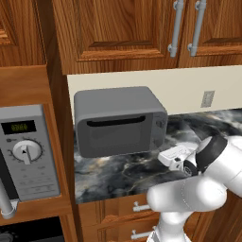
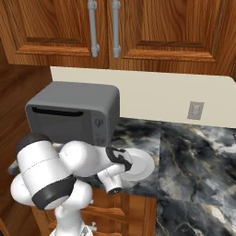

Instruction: Pull the toaster oven rack outwards. Pick up the baguette from the plate and place it on the toaster oven rack. Close the toaster oven door fully and set the temperature to the lowest setting.

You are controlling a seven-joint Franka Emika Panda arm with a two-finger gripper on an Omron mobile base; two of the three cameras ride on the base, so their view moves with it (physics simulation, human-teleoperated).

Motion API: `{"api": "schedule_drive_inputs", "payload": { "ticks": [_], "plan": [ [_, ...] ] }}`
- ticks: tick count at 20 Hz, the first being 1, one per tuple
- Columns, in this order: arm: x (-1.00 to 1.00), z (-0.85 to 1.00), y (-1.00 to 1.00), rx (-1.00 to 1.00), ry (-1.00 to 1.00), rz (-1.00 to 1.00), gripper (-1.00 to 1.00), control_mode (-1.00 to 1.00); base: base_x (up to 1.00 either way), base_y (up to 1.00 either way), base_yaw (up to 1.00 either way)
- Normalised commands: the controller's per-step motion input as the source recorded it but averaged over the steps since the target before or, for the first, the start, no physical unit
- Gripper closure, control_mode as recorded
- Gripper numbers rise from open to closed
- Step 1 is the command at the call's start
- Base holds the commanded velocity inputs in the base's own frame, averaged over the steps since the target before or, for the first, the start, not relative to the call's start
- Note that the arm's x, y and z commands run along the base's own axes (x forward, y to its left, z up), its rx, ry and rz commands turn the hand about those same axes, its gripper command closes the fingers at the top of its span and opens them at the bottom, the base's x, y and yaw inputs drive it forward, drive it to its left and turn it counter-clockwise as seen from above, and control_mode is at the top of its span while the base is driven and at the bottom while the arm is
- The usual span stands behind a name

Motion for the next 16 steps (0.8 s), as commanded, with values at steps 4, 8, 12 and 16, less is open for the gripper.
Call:
{"api": "schedule_drive_inputs", "payload": {
  "ticks": [4,8,12,16],
  "plan": [
    [-0.18,0.00,0.16,0.09,0.01,-0.06,-1.00,-1.00,0.00,0.00,0.00],
    [-0.19,-0.04,0.01,0.14,0.00,0.00,-1.00,-1.00,0.00,0.00,0.00],
    [-0.14,-0.04,0.14,0.22,0.00,0.00,-1.00,-1.00,0.00,0.00,0.00],
    [0.00,-0.23,0.59,0.18,0.00,-0.02,-1.00,-1.00,0.00,0.00,0.00]
  ]
}}
